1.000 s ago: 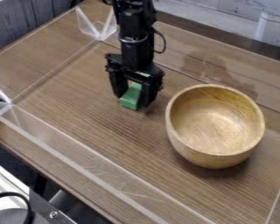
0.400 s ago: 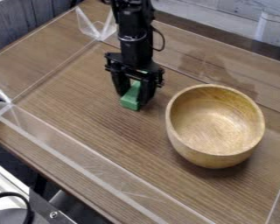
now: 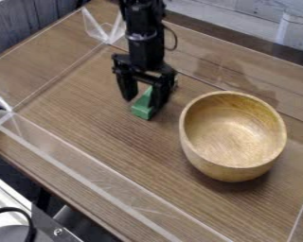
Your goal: Put the green block in the brown bowl
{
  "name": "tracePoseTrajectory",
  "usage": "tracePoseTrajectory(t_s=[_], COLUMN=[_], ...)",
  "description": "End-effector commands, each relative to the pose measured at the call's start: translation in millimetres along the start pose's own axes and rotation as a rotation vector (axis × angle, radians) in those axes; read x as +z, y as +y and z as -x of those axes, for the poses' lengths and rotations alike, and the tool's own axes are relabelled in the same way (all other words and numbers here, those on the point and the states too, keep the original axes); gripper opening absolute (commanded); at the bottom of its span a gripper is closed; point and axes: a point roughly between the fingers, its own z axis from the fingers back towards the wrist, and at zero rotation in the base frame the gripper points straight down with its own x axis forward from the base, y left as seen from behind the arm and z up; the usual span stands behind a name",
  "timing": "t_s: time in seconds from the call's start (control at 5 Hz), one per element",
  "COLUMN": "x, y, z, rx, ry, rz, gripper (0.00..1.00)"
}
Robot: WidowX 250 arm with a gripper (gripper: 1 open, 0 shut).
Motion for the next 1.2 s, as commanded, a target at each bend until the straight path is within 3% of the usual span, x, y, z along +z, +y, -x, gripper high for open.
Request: tracePoseTrajectory(t_s=[0.0, 0.4, 0.6, 0.8, 1.0], x=[19.0, 4.2, 0.8, -0.3, 17.4], y=[3.0, 4.0, 4.5, 4.4, 1.1], z=[-10.1, -13.3, -14.2, -14.3, -13.3], rx=[0.0, 0.013, 0.018, 0.021, 0.021], ry=[-0.077, -0.053, -0.051, -0.051, -0.079], rz=[-0.019, -0.018, -0.014, -0.012, 0.0], gripper=[1.0, 1.0, 0.0, 0.0, 0.0])
